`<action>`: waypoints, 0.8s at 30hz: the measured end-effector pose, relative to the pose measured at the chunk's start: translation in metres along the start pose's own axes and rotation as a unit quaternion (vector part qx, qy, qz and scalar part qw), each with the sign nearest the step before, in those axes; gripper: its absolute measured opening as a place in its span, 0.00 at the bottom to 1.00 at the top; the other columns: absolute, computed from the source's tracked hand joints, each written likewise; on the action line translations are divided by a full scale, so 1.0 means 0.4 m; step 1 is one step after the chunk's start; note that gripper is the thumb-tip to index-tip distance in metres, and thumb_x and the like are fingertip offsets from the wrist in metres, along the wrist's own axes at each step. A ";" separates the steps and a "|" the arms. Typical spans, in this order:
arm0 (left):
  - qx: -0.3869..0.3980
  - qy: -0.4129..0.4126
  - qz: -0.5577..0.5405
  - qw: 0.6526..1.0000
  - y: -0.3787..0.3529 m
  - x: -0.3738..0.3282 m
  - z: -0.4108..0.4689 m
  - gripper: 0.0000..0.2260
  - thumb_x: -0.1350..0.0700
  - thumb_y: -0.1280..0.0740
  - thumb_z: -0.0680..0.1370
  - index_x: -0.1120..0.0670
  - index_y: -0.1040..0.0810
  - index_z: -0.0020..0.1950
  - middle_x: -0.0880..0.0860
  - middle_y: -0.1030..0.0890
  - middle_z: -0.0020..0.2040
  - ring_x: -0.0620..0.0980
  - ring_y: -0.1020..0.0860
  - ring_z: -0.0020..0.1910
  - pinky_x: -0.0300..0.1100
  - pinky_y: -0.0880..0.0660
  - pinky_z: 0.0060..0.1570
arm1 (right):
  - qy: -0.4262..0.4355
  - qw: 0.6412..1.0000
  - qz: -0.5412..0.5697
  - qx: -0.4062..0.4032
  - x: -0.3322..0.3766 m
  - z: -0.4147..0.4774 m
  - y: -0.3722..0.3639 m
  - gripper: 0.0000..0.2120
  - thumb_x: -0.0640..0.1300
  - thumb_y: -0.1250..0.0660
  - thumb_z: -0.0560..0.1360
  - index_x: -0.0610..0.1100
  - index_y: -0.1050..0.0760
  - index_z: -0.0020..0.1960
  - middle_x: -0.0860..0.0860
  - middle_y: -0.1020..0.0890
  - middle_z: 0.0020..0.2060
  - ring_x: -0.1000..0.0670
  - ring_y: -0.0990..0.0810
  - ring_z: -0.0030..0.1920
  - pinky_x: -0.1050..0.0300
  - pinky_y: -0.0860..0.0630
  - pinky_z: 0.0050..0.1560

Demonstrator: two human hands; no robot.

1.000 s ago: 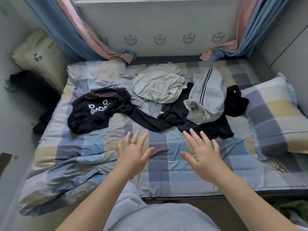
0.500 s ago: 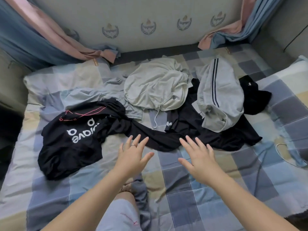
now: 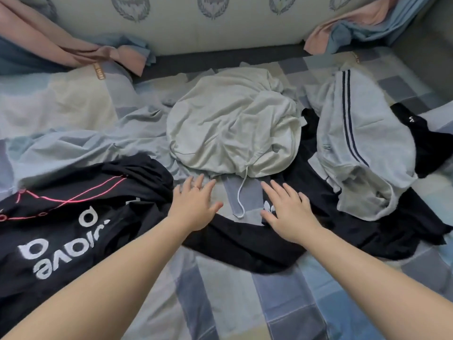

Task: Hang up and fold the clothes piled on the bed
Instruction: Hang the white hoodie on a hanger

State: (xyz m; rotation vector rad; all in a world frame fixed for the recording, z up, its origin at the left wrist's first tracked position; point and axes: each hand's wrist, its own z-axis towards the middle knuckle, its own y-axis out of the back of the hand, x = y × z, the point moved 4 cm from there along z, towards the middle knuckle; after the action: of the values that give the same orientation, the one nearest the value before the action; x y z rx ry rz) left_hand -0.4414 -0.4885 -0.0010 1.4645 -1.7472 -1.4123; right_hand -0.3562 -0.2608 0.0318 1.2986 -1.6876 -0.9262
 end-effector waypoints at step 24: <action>-0.286 0.001 0.008 0.958 -0.205 0.166 0.667 0.15 0.44 0.43 0.84 0.45 0.20 0.62 0.52 0.24 0.60 0.61 0.25 0.56 0.50 0.31 0.45 | 0.051 0.963 -0.002 -0.263 0.039 0.813 -0.264 0.19 0.54 0.50 0.85 0.50 0.27 0.69 0.48 0.20 0.63 0.44 0.26 0.66 0.40 0.42 0.71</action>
State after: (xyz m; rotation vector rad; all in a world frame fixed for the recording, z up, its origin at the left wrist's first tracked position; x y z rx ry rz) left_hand -0.6497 -0.4326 -0.1902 1.1252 -1.1900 -1.7168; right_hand -0.6120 -0.2719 -0.1953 0.9693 -1.2407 -1.1886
